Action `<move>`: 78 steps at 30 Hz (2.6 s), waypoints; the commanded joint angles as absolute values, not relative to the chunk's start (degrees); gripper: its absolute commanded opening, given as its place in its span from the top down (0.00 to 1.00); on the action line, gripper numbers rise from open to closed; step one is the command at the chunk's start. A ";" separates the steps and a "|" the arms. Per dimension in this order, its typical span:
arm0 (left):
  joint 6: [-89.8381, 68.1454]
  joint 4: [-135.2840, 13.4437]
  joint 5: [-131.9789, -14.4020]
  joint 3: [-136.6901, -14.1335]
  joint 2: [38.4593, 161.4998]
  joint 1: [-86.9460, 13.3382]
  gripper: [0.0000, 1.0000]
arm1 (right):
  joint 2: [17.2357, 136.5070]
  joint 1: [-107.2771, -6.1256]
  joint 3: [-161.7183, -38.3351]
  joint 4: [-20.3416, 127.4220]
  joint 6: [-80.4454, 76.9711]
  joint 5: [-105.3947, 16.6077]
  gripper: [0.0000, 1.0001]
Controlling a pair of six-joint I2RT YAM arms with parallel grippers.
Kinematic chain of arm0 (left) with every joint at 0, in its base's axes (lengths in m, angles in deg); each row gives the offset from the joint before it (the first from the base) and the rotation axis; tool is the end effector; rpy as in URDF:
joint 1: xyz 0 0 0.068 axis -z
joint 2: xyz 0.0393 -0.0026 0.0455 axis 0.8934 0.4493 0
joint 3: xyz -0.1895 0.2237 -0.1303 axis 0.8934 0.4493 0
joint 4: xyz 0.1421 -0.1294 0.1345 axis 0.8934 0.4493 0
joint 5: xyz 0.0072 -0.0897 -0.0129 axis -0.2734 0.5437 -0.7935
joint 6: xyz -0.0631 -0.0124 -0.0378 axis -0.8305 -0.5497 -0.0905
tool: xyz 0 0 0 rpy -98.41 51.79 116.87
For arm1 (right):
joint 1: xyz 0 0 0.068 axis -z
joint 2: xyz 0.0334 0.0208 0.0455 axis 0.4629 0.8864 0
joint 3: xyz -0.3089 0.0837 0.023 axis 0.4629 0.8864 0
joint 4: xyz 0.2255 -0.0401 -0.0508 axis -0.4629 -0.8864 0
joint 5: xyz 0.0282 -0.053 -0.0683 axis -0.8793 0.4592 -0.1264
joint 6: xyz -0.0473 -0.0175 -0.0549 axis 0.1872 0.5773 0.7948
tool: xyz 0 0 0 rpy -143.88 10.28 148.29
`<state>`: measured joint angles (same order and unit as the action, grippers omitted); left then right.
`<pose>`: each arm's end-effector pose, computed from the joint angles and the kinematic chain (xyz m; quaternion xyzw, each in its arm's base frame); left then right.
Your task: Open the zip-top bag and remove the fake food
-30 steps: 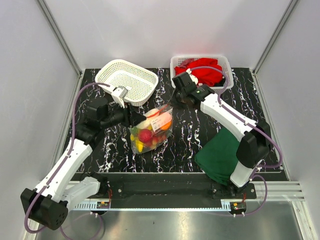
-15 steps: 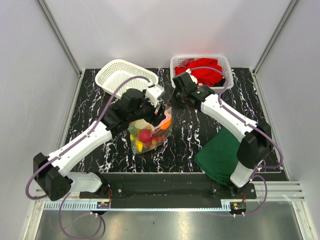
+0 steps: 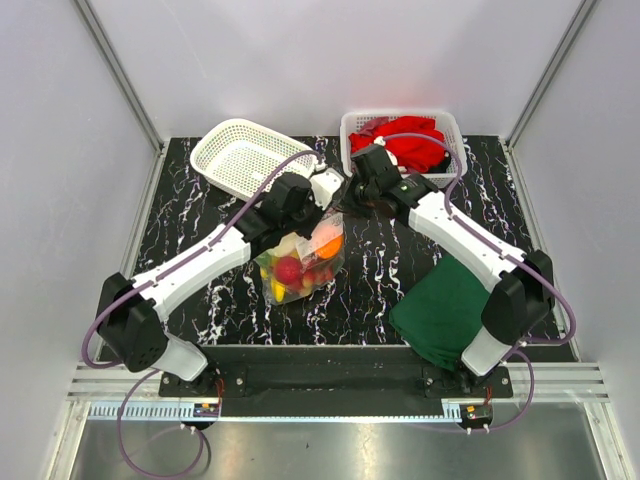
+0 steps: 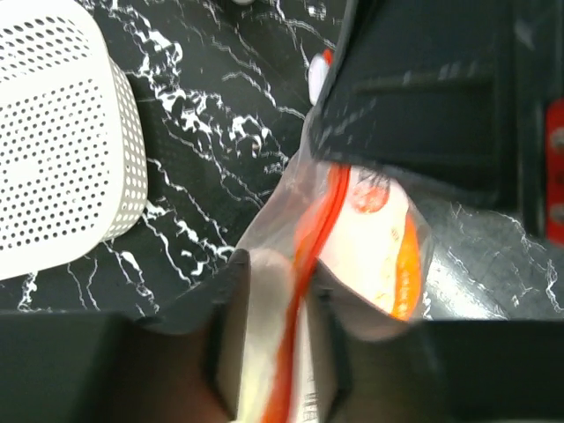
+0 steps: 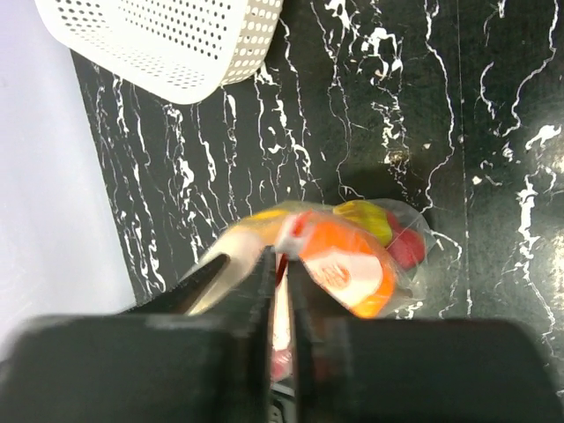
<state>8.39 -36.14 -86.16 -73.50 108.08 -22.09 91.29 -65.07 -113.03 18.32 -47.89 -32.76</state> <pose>0.2435 -0.2063 0.3537 0.3512 0.8180 -0.0961 0.4454 0.2978 0.2231 0.3667 0.1371 0.9052 0.2623 0.3051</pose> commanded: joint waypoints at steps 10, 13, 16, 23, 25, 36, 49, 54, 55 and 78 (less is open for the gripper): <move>5.22 -33.86 -76.90 -78.13 103.59 -24.63 1.00 | 72.97 -53.79 -97.72 32.15 -27.64 -49.45 0.10; 2.76 -33.68 -68.82 -77.51 101.48 -27.17 1.00 | 69.89 -50.61 -92.62 38.04 -17.71 -60.42 0.00; 1.61 -33.77 -59.50 -77.07 99.99 -29.64 1.00 | 67.69 -49.20 -87.70 41.91 -7.08 -69.85 0.00; 1.44 -33.94 -41.30 -75.23 98.23 -32.98 1.00 | 61.89 -49.20 -74.41 63.60 0.41 -88.42 0.00; 1.44 -33.94 -39.01 -75.05 98.05 -33.16 1.00 | 62.06 -49.20 -73.96 63.63 1.91 -90.27 0.00; -0.67 -35.70 -31.35 -74.79 99.81 -33.16 1.00 | 65.92 -49.20 -73.43 69.78 2.53 -96.08 0.06; -0.67 -36.23 -31.09 -73.56 99.46 -33.16 1.00 | 74.36 -49.11 -75.98 81.90 -8.88 -105.22 0.50; -1.46 -36.49 -32.23 -73.64 99.54 -33.16 1.00 | 73.84 -49.11 -75.37 85.16 -12.59 -106.71 0.83; -1.99 -36.75 -33.36 -73.64 99.37 -33.16 1.00 | 73.14 -49.02 -75.20 85.25 -12.85 -106.71 0.86; -13.42 -57.67 -43.66 -71.80 100.07 -26.30 0.53 | 75.51 -49.11 -73.61 90.87 -20.06 -109.53 1.00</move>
